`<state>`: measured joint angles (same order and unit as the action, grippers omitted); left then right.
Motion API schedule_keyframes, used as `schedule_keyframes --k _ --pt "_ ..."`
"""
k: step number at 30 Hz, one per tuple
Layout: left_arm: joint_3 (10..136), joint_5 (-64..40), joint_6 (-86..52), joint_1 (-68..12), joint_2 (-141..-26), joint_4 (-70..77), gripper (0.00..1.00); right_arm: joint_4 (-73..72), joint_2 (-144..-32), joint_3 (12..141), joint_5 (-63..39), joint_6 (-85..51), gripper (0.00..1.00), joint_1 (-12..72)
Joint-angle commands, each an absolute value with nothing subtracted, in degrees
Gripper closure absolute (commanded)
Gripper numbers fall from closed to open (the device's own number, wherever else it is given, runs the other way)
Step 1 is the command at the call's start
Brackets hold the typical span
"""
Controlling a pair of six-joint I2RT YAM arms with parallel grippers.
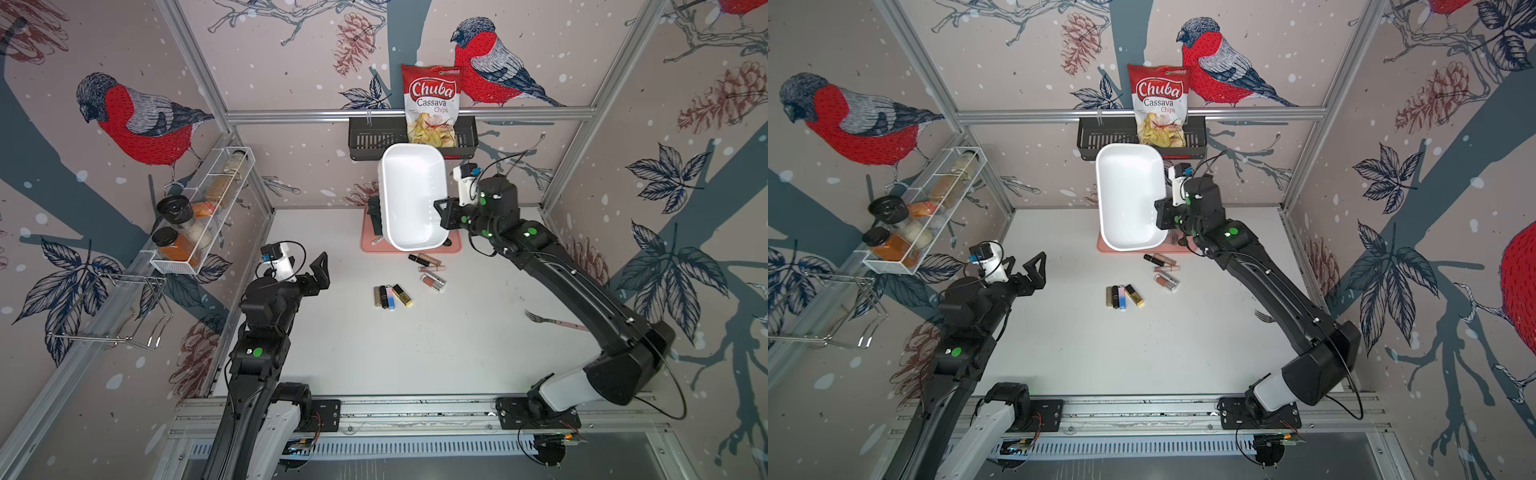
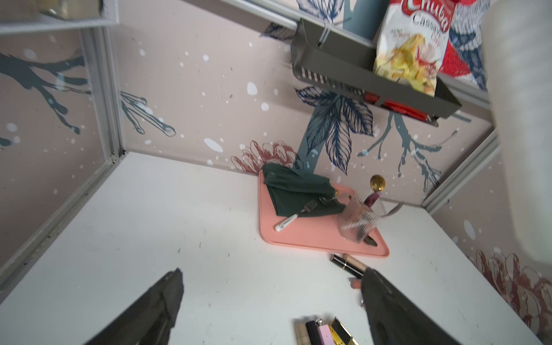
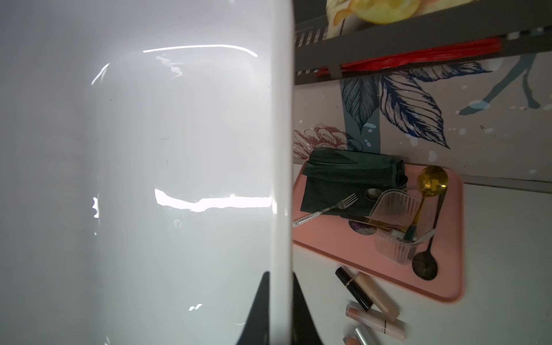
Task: Put the lipstick into the storage box
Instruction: Place the storage box at the center of the board.
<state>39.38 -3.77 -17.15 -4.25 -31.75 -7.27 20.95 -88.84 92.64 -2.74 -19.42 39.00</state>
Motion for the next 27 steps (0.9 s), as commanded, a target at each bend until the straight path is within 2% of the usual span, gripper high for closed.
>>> schedule_keyframes --k 1,8,15,20,27 --pt "40.8 2.5 -19.3 -4.3 -27.8 -9.8 0.04 23.3 -93.4 94.9 -0.6 -17.9 1.0 43.8" --pt "43.7 7.2 -18.9 -4.2 -24.6 -14.2 0.04 25.2 -107.0 98.4 1.4 -24.7 1.0 52.4" --pt "43.2 5.4 -18.9 -4.3 -26.0 -15.3 0.04 23.8 -119.4 104.4 0.0 -35.8 1.0 56.6" --pt "41.6 6.2 -18.2 -4.2 -24.8 -15.5 0.04 23.6 -129.2 113.2 -2.1 -41.6 1.0 59.2" --pt "41.3 7.9 -15.3 -4.3 -23.4 -18.2 0.04 24.9 -139.5 122.8 -4.0 -45.7 1.0 60.5"
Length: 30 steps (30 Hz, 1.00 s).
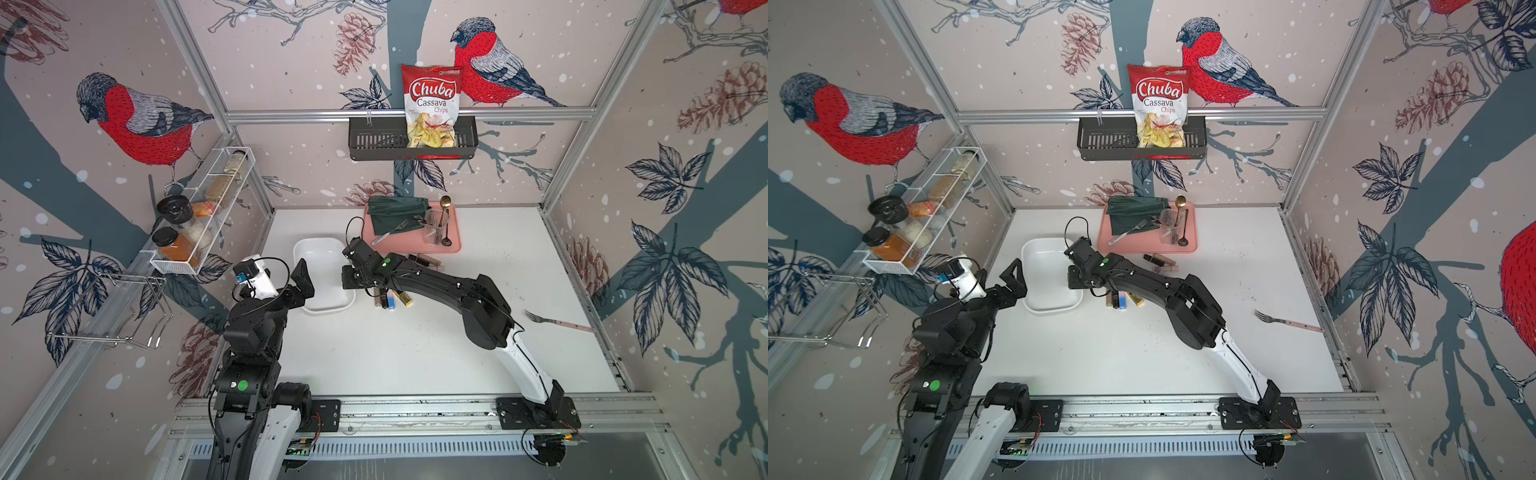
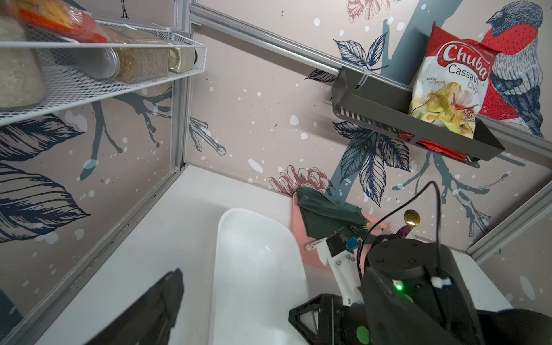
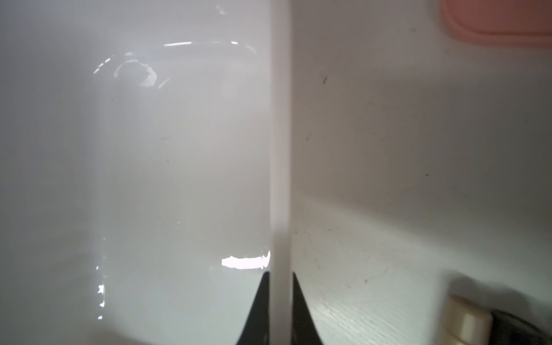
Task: Put the lipstick into the storage box
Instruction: Place the storage box at the center of the board.
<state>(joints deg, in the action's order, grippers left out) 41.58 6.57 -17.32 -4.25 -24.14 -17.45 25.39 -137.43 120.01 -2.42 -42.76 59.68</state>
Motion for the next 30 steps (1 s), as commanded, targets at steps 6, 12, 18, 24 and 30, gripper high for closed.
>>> schedule_keyframes --k 6,12,18,24,30 --pt "40.6 8.1 -14.0 -4.3 -22.3 -18.8 0.04 24.7 -143.7 126.0 -5.4 -46.7 0.94 61.6" --pt "38.7 7.6 -13.7 -4.2 -21.4 -18.5 0.04 23.9 -145.4 125.5 -5.8 -47.5 0.8 61.9" --pt "37.9 6.8 -13.5 -4.3 -21.9 -18.1 0.04 22.3 -144.7 124.4 -7.3 -47.9 0.46 61.8" --pt "37.8 4.6 -13.1 -4.3 -22.0 -17.4 0.04 17.7 -136.6 116.5 -7.6 -45.4 0.43 61.4" --pt "37.6 -3.0 -13.2 -4.3 -23.1 -15.4 0.04 9.7 -118.6 96.3 -5.5 -41.7 0.4 59.0"
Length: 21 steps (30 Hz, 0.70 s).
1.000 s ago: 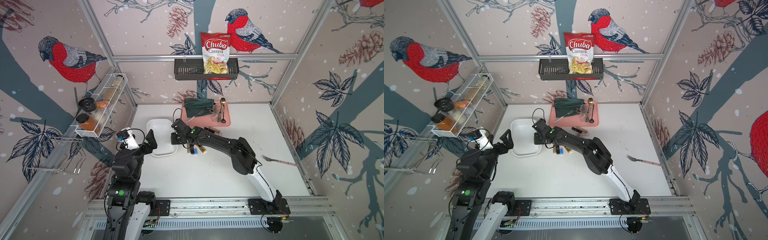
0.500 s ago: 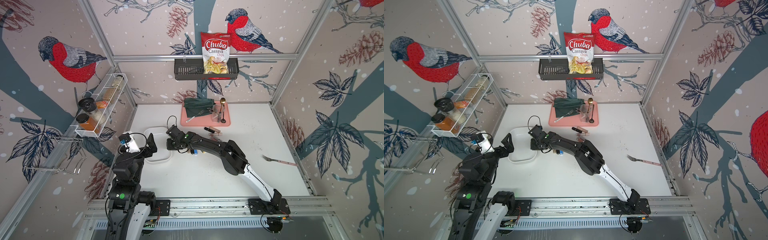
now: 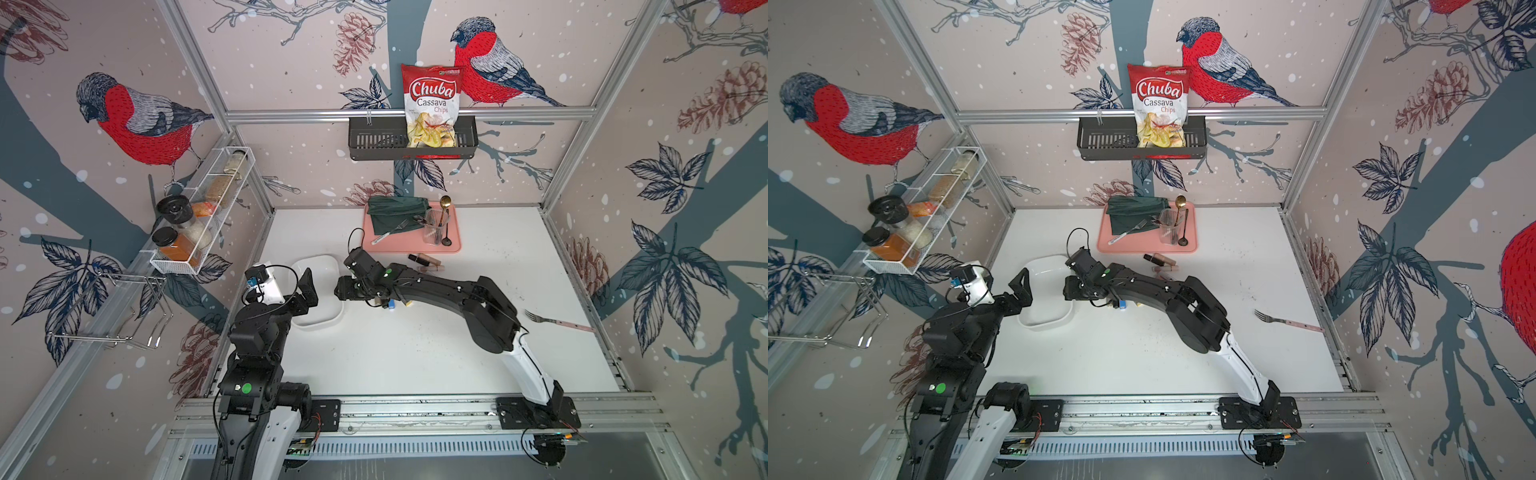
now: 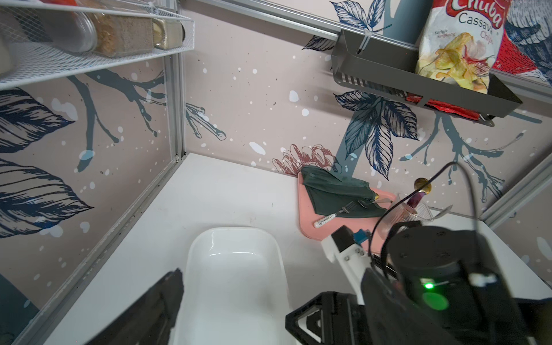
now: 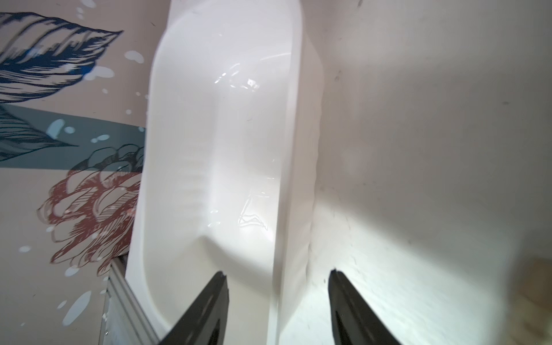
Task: Put the lipstick into the storage box
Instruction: Place the storage box at the center of the board, then pick up the lipstick at the center of the board.
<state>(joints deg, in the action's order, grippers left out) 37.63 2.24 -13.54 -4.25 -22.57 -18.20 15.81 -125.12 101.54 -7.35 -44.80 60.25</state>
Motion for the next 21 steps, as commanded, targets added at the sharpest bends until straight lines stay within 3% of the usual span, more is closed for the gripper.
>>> schedule_keyframes --k 1,10,15,21 --pt "37.6 -5.1 -13.2 -4.3 -23.6 -14.9 0.03 9.3 -115.6 93.1 -5.3 -40.8 0.39 58.1" --pt "39.0 -27.8 -13.5 -4.8 -40.1 -9.5 0.03 12.3 -94.8 70.0 -1.6 -31.2 0.34 48.1" --pt "42.1 -26.0 -11.4 -12.2 -49.8 -10.1 0.03 15.3 -86.7 60.8 2.4 -25.4 0.29 42.8" --pt "41.8 -22.8 -9.8 -18.6 -60.2 -7.2 0.04 14.7 -82.3 51.6 -6.0 -22.4 0.3 33.2"
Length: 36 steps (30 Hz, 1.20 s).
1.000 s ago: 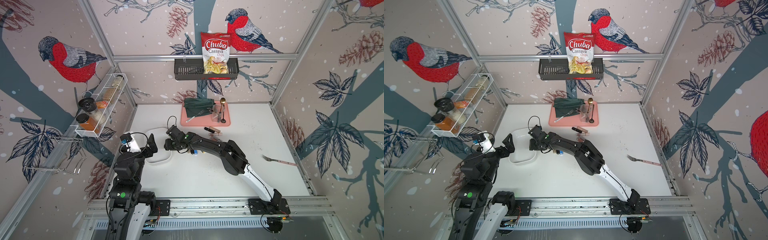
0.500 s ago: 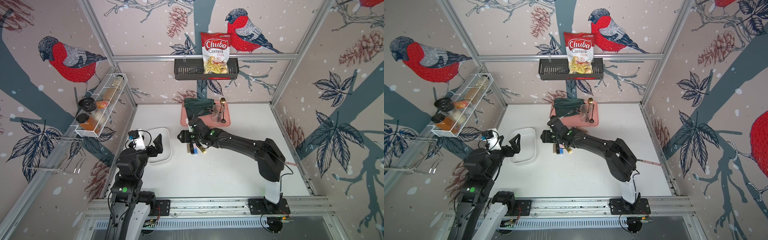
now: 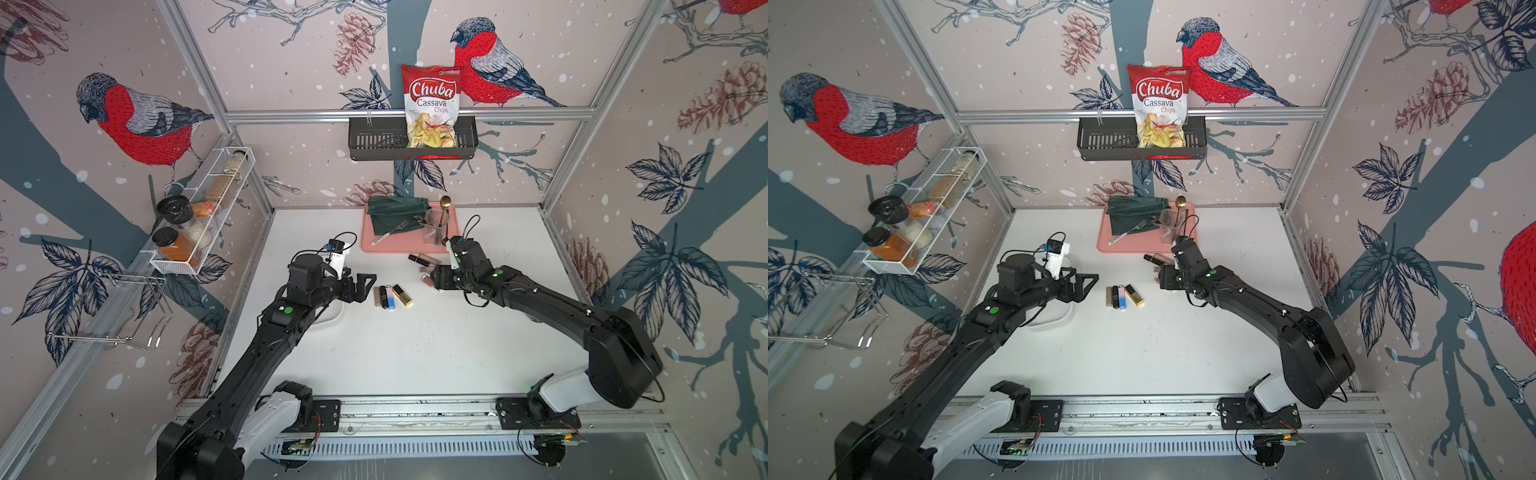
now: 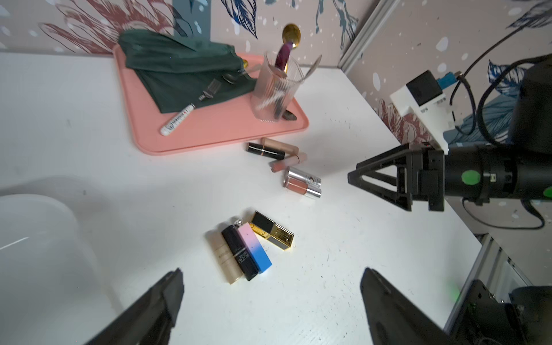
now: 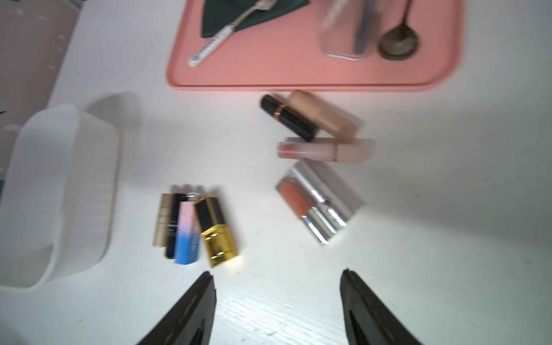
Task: Put the lipstick into the storage box
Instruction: Pick up the lipstick at the center of the board.
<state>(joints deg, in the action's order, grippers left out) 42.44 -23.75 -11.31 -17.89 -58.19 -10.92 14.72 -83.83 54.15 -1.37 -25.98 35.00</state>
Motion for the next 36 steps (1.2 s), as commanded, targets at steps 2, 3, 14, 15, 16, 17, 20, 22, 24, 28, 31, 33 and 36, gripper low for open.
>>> schedule_keyframes --k 2,3,14,15,16,17,20,22,24,28,31,33,36 --pt "41.0 -23.4 -10.3 -18.6 -60.9 -5.9 0.04 13.4 -81.2 49.6 -7.5 -21.1 0.3 32.7" --pt "41.2 -23.4 -10.0 -18.6 -60.8 -6.3 0.04 12.8 -80.7 48.9 -8.2 -20.4 0.3 32.7" --pt "41.2 -18.3 -9.3 -18.7 -61.1 -9.6 0.04 14.0 -91.5 56.9 -1.5 -21.1 0.33 47.2" --pt "41.1 -18.0 -9.4 -18.6 -60.7 -9.6 0.04 14.0 -92.8 57.6 -1.3 -21.1 0.34 47.6" --pt "41.0 -17.6 -9.4 -18.6 -60.3 -9.6 0.04 14.0 -93.7 58.1 -0.9 -21.0 0.35 47.8" --pt "40.8 -17.3 -9.5 -18.6 -59.9 -9.5 0.04 14.0 -94.4 58.5 -0.6 -21.0 0.36 48.0" --pt "40.5 -16.2 -9.8 -18.6 -59.0 -9.5 0.04 13.6 -96.0 59.5 -0.7 -20.7 0.38 48.2" --pt "40.6 -15.6 -9.8 -18.7 -58.9 -9.6 0.04 13.6 -97.0 60.4 -0.6 -20.3 0.38 48.4" --pt "40.7 -15.1 -9.7 -18.6 -58.9 -9.7 0.04 14.7 -97.7 61.5 1.2 -19.9 0.38 48.4" --pt "40.7 -14.9 -9.6 -18.6 -58.8 -10.0 0.04 16.1 -97.6 61.4 4.3 -20.1 0.38 45.2" --pt "40.8 -14.8 -9.6 -18.6 -58.6 -9.9 0.04 16.0 -96.8 59.9 3.8 -19.9 0.38 41.4" --pt "40.9 -14.9 -9.6 -18.7 -58.7 -9.8 0.04 15.7 -96.3 59.1 3.2 -19.2 0.38 39.5" --pt "41.0 -15.0 -9.6 -18.6 -58.9 -9.8 0.04 15.8 -96.4 58.7 2.7 -18.4 0.39 38.1"
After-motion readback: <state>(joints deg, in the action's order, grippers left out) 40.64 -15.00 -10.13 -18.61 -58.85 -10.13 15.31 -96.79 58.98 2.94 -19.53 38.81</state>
